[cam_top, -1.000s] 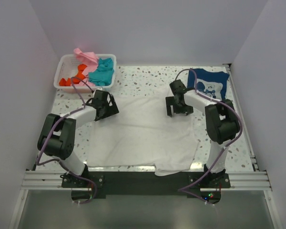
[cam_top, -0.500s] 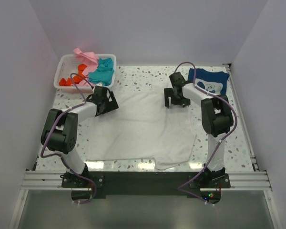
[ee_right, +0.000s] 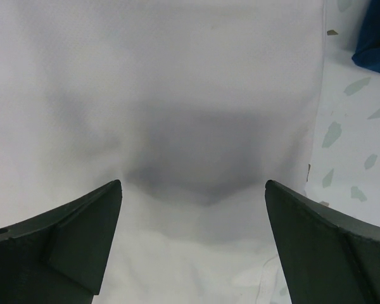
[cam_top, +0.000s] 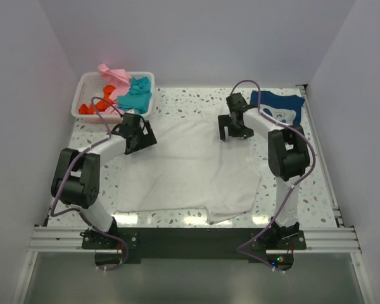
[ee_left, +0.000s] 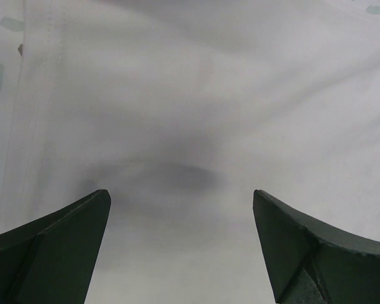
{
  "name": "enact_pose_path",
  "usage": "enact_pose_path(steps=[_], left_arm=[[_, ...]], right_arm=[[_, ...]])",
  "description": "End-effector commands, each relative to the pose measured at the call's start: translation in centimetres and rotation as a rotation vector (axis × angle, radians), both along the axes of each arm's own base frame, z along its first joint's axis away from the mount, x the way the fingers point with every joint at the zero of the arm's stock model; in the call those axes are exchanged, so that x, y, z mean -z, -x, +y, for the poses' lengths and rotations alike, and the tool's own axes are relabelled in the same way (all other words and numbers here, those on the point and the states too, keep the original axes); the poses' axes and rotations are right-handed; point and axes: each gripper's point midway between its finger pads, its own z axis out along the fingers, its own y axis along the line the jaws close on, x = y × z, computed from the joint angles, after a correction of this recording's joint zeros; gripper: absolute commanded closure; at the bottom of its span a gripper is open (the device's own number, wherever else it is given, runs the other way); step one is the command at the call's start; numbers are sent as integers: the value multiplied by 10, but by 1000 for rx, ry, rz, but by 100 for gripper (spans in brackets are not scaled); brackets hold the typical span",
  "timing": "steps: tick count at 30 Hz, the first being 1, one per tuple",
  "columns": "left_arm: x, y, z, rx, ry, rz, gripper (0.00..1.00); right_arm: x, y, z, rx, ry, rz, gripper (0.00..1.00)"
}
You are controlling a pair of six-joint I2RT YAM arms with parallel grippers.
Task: Fold and stack the t-shirts
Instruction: Flatten the tshirt out
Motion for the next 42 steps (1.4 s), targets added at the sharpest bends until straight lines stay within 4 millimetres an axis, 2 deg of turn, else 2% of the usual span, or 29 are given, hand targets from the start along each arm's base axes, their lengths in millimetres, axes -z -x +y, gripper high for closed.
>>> enact_pose_path(steps=[1,2,3,4,5,6,7,8,9,10,11,12,13,14,15,16,17,19,21,22,23,24,25,27,30,33,34,37,42], left_arm=[[-44,6,-1,13,34,-81,0],[-60,9,0,10,46,-119,0],[-59,19,1,1,53,-113,0],[-64,23,2,-5,59,-123,0],[-80,29,3,-8,72,-168,0],[-82,35,4,-19,84,-173,0],[-74,48,6,-24,84,-152,0],[-84,54,7,-26,97,-184,0],[-72,67,7,-24,104,-153,0],[-77,73,7,-21,116,-168,0],[-74,79,7,-23,122,-161,0],[-63,89,8,-25,128,-133,0],[-60,94,8,-30,133,-128,0],[-62,98,8,-30,142,-138,0],[-54,105,9,-28,146,-125,0],[-52,108,9,-30,146,-122,0],[-54,110,9,-26,151,-136,0],[-53,113,9,-25,157,-140,0],[-52,115,8,-20,163,-140,0],[-51,115,8,-20,163,-140,0],[-51,115,8,-19,162,-140,0],[-51,116,8,-18,161,-138,0],[-50,115,8,-21,159,-137,0],[-49,115,9,-24,155,-135,0],[-50,114,9,-21,153,-134,0],[-51,113,9,-18,151,-136,0],[-51,114,8,-17,152,-134,0],[-51,114,9,-22,149,-136,0],[-51,114,10,-23,147,-132,0]], right_arm=[[-71,1,9,-39,-51,-138,1],[-79,5,7,-28,-52,-152,1],[-101,13,12,-13,-79,-196,1],[-95,30,10,0,-73,-174,1],[-98,39,8,12,-64,-183,1],[-103,50,8,40,-71,-200,1],[-104,77,10,29,-67,-191,1],[-106,90,10,32,-68,-194,1],[-106,107,17,34,-70,-192,1],[-103,136,12,33,-65,-167,1],[-100,152,14,37,-70,-158,1],[-95,174,26,41,-105,-137,1],[-86,204,20,46,-117,-99,1],[-80,221,21,51,-134,-74,1],[-77,242,31,44,-175,-53,1],[-61,270,29,25,-177,19,1],[-67,286,33,-1,-233,9,1],[-55,329,49,-77,-301,96,1],[-56,360,64,-137,-361,131,1],[-51,370,64,-156,-348,146,1],[-48,372,64,-165,-323,129,1],[-39,382,66,-197,-278,152,1],[-37,382,65,-201,-247,147,2],[-27,373,62,-199,-140,102,4],[-31,355,62,-151,-78,24,11],[-26,352,57,-60,-42,18,15],[-22,352,42,-26,13,8,16],[-20,348,27,38,51,-30,19],[-17,340,28,48,35,-59,20]])
